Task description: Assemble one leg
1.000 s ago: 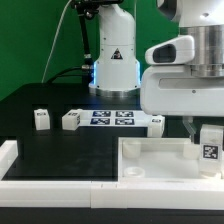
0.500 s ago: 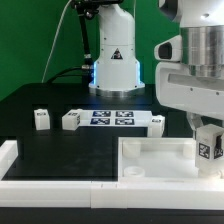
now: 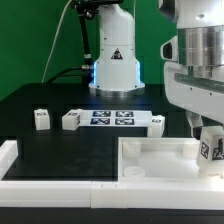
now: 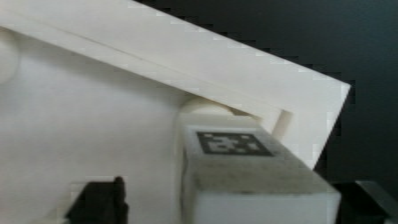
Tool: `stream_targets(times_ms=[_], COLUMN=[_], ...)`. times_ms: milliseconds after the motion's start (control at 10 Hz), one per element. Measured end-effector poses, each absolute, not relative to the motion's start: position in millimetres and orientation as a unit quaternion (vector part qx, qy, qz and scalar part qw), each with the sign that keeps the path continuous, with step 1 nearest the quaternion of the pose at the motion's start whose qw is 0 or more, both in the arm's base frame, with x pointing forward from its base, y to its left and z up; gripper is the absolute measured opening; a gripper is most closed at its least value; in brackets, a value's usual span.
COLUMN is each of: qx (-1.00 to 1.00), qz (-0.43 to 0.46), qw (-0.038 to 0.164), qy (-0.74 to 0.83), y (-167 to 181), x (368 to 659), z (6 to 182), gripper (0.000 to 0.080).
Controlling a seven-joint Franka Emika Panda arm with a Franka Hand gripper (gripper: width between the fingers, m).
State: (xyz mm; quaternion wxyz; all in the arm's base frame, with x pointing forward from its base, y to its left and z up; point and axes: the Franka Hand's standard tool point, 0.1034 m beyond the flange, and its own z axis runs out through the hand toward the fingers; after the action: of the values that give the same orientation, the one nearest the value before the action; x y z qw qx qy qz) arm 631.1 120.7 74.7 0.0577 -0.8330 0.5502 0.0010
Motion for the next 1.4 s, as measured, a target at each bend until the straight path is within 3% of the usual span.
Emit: stream_targets(times_ms=[100,200,1100,1400], qx=[-0.851,-0.887,-0.997,-0.994], qz=[-0.001,-0.004,-0.027,-0.03], qw=[0.057,0.056,0.027,0.026], qy=[0.521,0.459,-0.07,-0.1], y=[121.1,122.1,118.7,117.5], x=[631.0,630.9,633.9,634.3], z=[74.7,75.0,72.0,71.6], gripper=[0.0619,0.064,0.0649,0.0612])
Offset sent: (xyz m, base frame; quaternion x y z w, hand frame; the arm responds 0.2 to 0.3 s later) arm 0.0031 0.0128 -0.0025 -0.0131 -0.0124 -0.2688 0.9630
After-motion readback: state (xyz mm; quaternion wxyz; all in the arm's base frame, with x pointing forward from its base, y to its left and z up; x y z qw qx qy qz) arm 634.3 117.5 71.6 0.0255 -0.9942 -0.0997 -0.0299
